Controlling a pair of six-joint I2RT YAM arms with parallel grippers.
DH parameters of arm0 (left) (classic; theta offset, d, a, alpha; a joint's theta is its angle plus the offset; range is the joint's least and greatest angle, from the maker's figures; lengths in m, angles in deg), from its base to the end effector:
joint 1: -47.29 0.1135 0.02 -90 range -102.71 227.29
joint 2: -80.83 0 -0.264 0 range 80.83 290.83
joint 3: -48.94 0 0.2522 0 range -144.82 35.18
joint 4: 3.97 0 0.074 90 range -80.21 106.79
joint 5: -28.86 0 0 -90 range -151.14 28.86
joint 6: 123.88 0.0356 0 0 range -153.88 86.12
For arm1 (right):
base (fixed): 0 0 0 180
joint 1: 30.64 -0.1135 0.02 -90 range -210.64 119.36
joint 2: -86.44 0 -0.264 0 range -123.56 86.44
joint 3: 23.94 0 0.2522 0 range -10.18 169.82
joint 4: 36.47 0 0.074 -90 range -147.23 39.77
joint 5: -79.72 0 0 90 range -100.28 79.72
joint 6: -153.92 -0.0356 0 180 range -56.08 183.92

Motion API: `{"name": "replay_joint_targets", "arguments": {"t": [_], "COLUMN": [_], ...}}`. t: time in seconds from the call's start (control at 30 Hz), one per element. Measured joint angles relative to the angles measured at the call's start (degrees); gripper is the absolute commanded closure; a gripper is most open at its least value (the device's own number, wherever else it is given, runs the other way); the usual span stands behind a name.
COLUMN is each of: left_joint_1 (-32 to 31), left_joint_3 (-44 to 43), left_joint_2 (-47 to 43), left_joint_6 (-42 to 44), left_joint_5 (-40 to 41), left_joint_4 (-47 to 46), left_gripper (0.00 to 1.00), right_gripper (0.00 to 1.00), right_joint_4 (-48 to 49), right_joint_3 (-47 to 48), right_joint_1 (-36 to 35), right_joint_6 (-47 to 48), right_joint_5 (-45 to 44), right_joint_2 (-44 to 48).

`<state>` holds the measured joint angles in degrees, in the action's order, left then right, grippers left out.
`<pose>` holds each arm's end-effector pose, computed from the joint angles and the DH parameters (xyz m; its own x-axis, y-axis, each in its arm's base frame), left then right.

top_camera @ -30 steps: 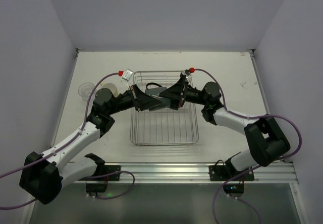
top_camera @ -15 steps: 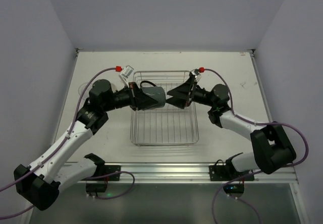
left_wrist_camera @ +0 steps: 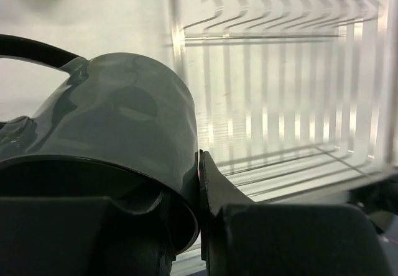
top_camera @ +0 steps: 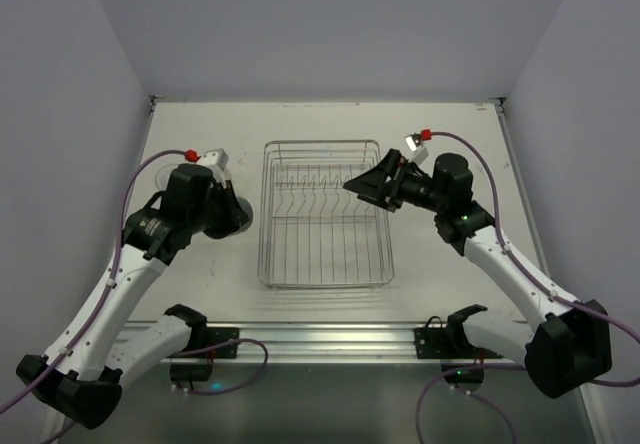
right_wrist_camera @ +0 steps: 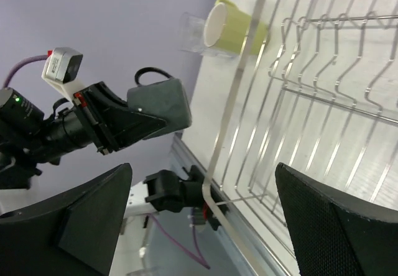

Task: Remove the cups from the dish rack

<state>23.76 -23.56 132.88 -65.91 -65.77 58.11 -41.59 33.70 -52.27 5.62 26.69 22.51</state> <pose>0.1600 -0.0728 0.3371 -0.7567 -0.2471 -0.6052 0.0612 0.8950 -0.4419 0.2292 0.1139 0.3027 -0.8134 0.4087 -0.4139 -0.2862 0.3381 0.8965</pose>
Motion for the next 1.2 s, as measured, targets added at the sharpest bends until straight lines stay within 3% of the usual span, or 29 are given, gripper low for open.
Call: {"name": "replay_joint_targets", "arguments": {"t": [0.17,0.3,0.77,1.2], "left_joint_1": [0.22,1.16,5.35,6.40], "left_joint_3": [0.00,0.33,4.44,6.29], "left_joint_2": [2.84,4.72,16.20,24.02], "left_joint_6": [0.15,0.17,0.83,2.69], "left_joint_5": [10.05,13.27,12.90,12.35], "left_joint_4": [6.99,7.74,1.57,-0.94], "left_gripper": [1.00,1.00,1.00,1.00], "right_gripper": [0.01,0.01,0.01,0.01], "right_joint_4": [-10.93,-18.12,-30.45,-31.89], "right_joint_3": [1.99,2.10,3.65,2.16], "right_joint_1": [-0.09,-0.11,-0.57,-0.61], "right_joint_6": [7.61,11.85,19.89,21.44], "right_joint_5": [-4.55,-7.58,-13.66,-15.04], "right_joint_2": [3.58,6.03,11.69,13.57]}}
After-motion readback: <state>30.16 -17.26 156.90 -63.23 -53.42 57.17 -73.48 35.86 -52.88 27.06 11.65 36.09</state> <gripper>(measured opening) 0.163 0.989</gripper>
